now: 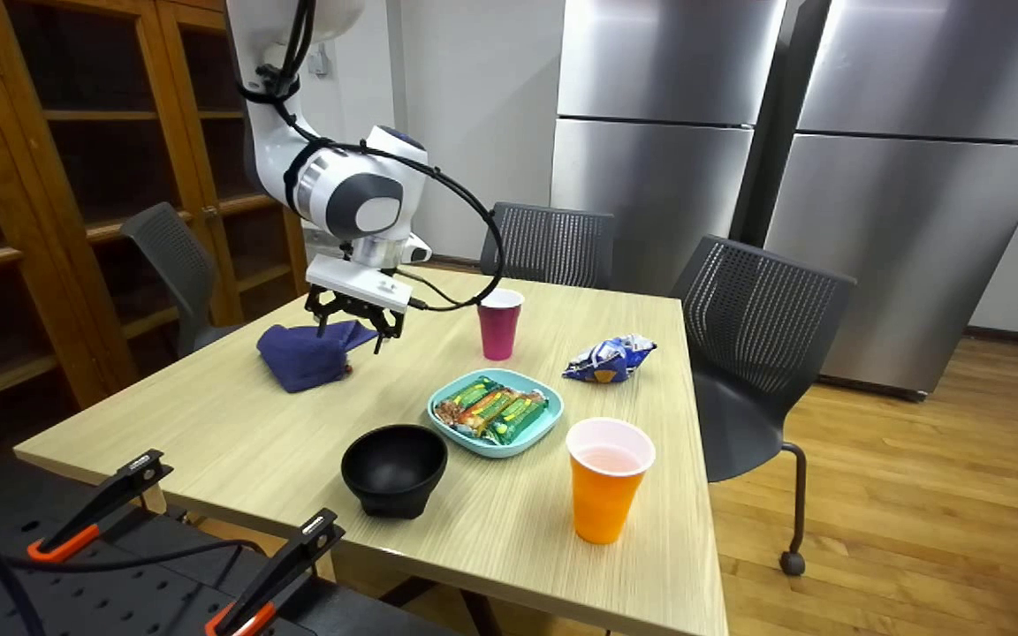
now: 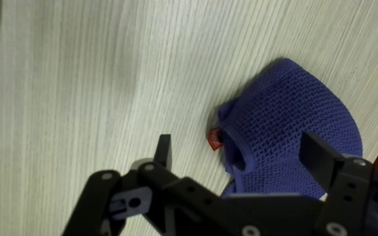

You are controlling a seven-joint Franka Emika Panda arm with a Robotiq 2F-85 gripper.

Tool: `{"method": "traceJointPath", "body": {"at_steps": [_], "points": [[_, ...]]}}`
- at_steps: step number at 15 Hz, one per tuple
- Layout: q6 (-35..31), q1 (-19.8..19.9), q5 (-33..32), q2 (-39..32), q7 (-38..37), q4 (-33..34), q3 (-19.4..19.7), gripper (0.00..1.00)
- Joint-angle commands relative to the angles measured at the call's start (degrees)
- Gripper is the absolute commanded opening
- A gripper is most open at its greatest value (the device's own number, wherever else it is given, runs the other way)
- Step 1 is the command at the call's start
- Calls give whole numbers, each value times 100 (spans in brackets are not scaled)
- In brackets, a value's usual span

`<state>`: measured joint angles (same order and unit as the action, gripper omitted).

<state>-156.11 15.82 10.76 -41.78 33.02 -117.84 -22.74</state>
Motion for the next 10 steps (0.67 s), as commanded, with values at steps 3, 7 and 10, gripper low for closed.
{"method": "traceJointPath", "body": {"at_steps": [3, 7, 10], "points": [[466, -200, -316, -421, 269, 571, -4, 100], [489, -369, -454, -561, 404, 736, 31, 100], [508, -454, -530, -657, 461, 858, 30, 100]]}}
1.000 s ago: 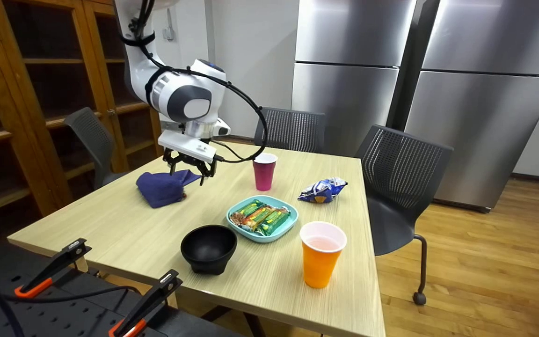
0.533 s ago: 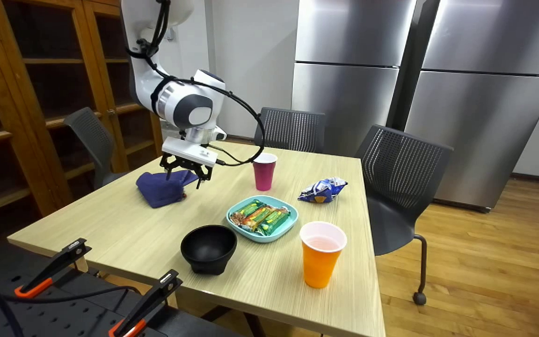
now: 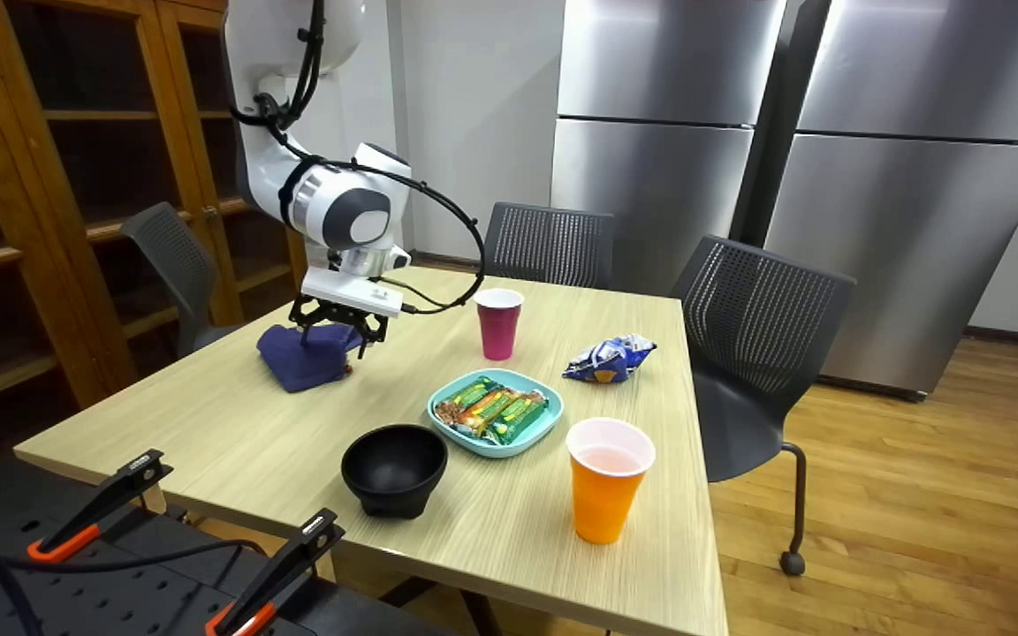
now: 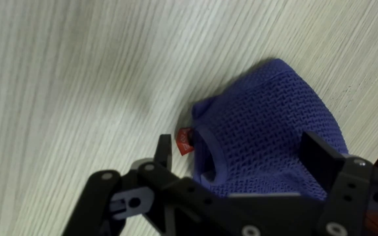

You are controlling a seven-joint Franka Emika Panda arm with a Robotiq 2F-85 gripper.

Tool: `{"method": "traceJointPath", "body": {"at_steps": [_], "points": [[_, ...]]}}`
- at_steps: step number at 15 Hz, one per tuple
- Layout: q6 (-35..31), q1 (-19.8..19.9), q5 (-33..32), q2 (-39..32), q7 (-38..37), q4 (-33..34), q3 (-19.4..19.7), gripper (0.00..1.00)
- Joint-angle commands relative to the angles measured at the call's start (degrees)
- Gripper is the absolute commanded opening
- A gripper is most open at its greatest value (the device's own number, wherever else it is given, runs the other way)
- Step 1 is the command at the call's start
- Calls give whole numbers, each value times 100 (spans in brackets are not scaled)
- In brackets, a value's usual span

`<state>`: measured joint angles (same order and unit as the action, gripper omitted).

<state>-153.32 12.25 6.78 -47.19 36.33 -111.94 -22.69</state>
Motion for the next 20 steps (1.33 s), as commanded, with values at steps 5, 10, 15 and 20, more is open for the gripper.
{"method": "traceJointPath", "body": {"at_steps": [5, 10, 15, 20], "points": [[316, -200, -157, -212, 212, 392, 27, 100], [365, -235, -150, -273, 255, 485, 24, 100], [377, -233, -141, -304, 335, 533, 35, 49], [366, -222, -125, -288, 362, 537, 42, 11]]}}
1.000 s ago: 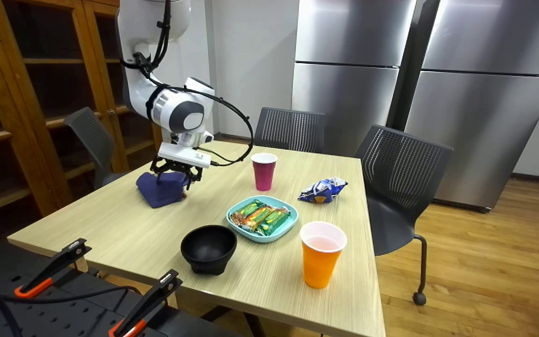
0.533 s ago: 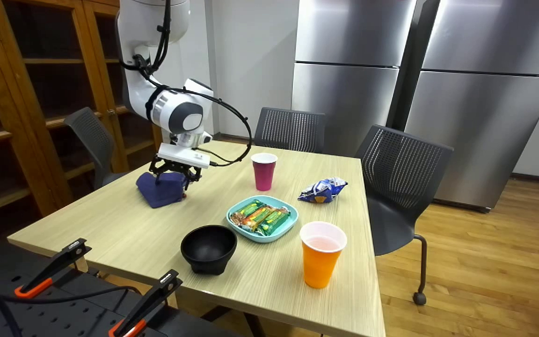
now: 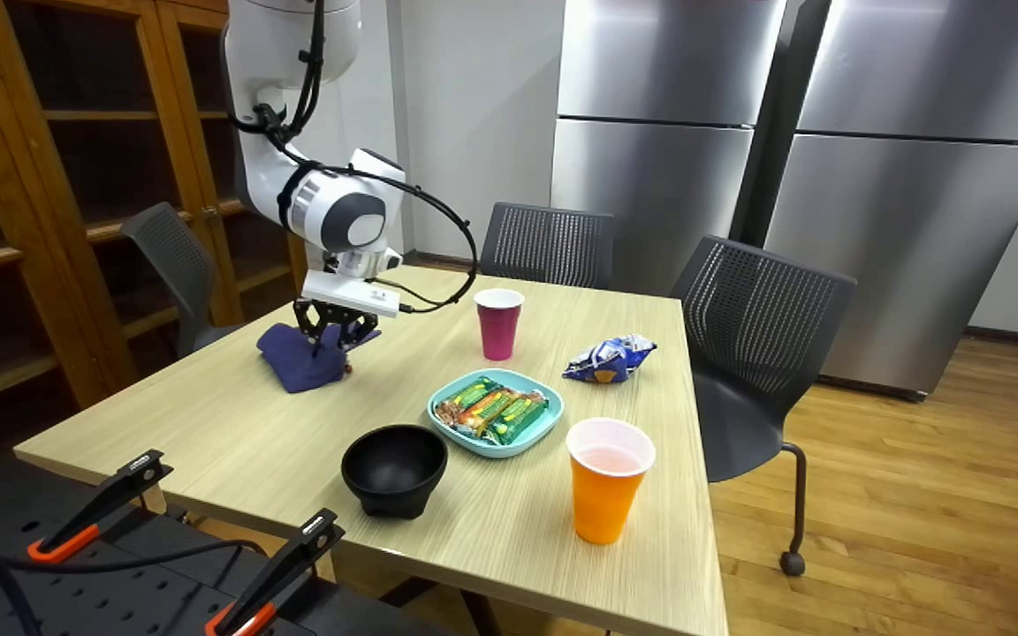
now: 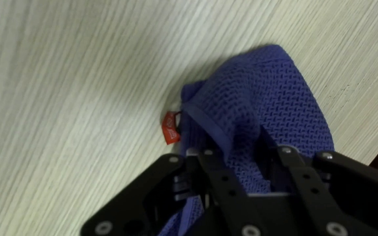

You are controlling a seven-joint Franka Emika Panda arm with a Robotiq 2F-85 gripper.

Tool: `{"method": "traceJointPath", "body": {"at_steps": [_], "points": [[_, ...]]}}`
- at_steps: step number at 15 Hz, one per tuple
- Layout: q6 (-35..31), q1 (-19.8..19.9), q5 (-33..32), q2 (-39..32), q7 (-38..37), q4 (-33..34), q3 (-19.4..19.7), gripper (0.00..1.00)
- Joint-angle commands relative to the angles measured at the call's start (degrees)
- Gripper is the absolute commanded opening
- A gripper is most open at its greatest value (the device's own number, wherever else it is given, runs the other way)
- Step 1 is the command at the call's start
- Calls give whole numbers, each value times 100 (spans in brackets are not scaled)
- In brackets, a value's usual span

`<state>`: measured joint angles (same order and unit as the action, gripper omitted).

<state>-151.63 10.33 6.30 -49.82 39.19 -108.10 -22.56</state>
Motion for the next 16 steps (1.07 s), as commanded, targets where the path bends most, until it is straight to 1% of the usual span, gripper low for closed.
{"method": "traceJointPath", "body": {"at_steps": [1, 2, 3, 7, 9, 12, 16], "points": [[201, -24, -68, -7, 73, 139, 22, 3], [153, -27, -64, 53, 53, 75, 22, 0], [120, -43, -54, 108, 2, 23, 36, 0], [104, 52, 42, 462, -61, -303, -42, 1], [257, 120, 111, 681, -75, -452, -98, 1], [368, 118, 248, 1076, -165, -693, -85, 1], [646, 110, 614, 1524, -192, -894, -58, 1]]}}
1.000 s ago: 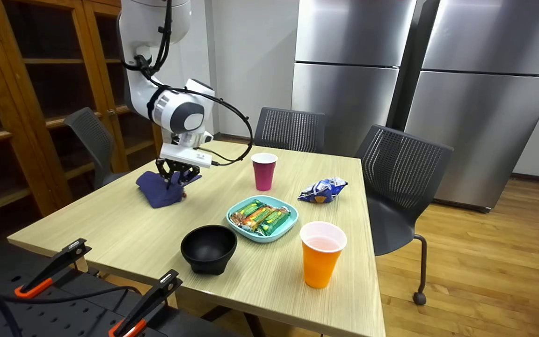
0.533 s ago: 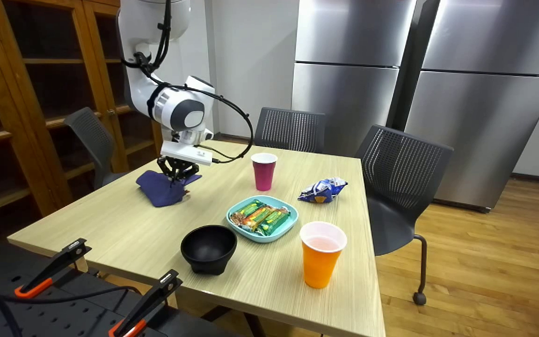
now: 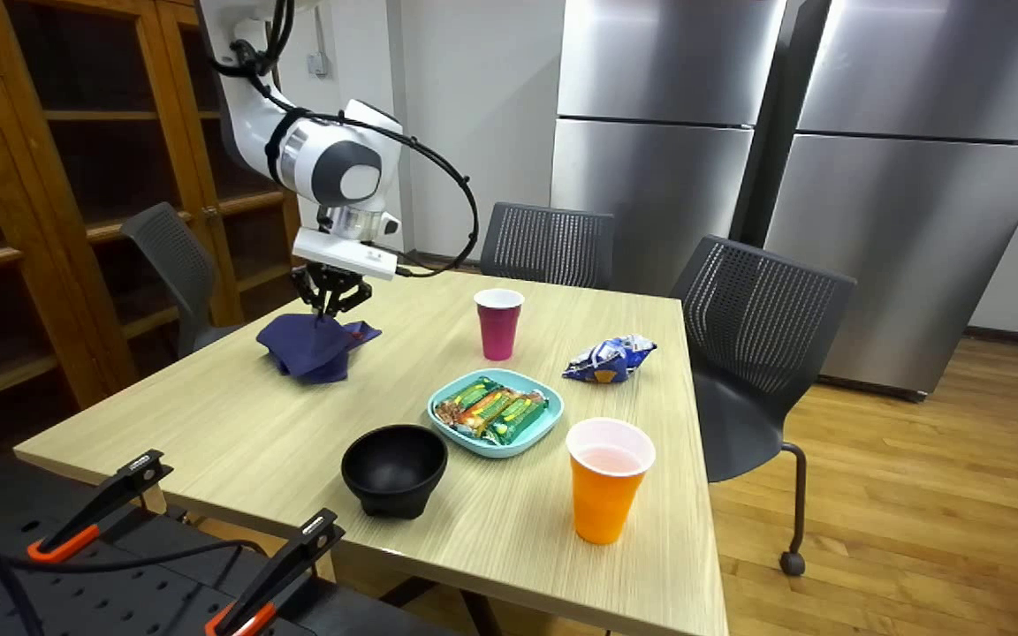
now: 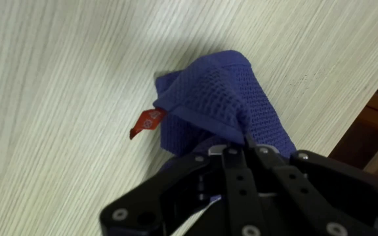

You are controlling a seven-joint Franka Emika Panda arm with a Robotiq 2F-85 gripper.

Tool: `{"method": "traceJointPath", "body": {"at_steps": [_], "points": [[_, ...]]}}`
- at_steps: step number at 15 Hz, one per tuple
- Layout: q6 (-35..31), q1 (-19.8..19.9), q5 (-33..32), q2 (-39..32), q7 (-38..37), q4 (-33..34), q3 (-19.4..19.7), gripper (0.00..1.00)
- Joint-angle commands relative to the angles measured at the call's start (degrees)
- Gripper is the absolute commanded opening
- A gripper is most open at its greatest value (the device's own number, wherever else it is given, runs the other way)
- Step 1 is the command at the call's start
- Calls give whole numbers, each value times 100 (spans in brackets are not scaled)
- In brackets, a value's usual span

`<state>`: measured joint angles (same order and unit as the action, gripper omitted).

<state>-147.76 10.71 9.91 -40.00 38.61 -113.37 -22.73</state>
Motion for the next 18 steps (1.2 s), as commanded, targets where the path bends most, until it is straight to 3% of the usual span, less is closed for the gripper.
{"method": "traceJointPath", "body": {"at_steps": [1, 8, 18], "points": [[319, 52, 352, 639, -145, -409, -23, 1], [756, 128, 1279, 1602, 178, -893, -94, 1], [887, -121, 2057, 2789, 196, -1473, 623, 1]]}}
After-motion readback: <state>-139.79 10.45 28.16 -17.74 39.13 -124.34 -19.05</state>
